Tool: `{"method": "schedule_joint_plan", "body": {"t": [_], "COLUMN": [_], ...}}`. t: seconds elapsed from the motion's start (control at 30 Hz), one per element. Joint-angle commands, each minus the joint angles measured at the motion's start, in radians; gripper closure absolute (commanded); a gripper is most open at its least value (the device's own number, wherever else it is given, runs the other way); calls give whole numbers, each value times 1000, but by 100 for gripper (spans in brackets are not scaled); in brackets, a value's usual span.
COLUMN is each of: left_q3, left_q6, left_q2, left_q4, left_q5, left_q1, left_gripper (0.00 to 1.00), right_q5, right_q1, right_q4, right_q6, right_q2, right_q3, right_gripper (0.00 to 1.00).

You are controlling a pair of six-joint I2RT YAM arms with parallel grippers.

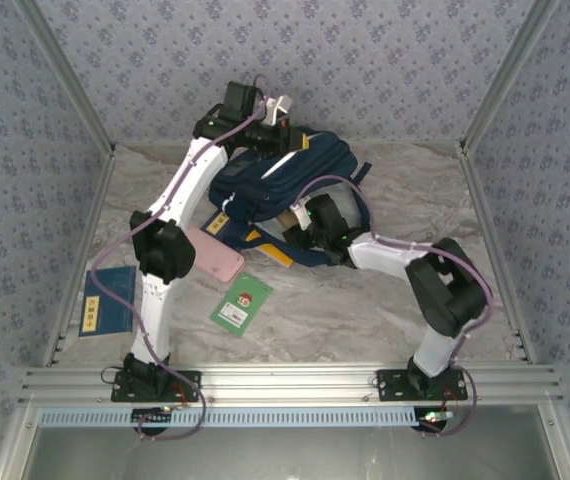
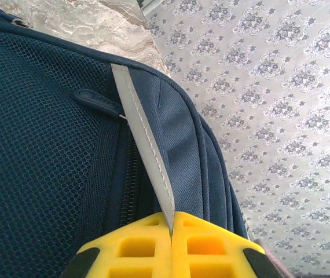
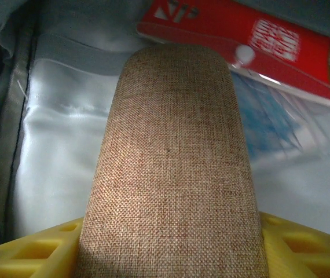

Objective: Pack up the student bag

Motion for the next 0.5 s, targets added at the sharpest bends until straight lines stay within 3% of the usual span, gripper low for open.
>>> {"method": "schedule_joint_plan", "body": {"t": [0.0, 0.23, 0.47], "left_q3": [34, 29, 19], "left_q6": [-37, -40, -34], "left_q2": [-99, -102, -117], "left_q4": [142, 140, 135], "left_q5": [110, 115, 102], "left_q1": [-23, -37, -8], "left_gripper": [100, 100, 100], "right_q5": [-11, 83, 126], "right_q1": [32, 67, 59], "right_q4": [154, 134, 155], "right_q6": [-12, -15, 52], "right_q2": [83, 218, 182], "right_q3": [85, 256, 189], "right_gripper": [65, 62, 66]}}
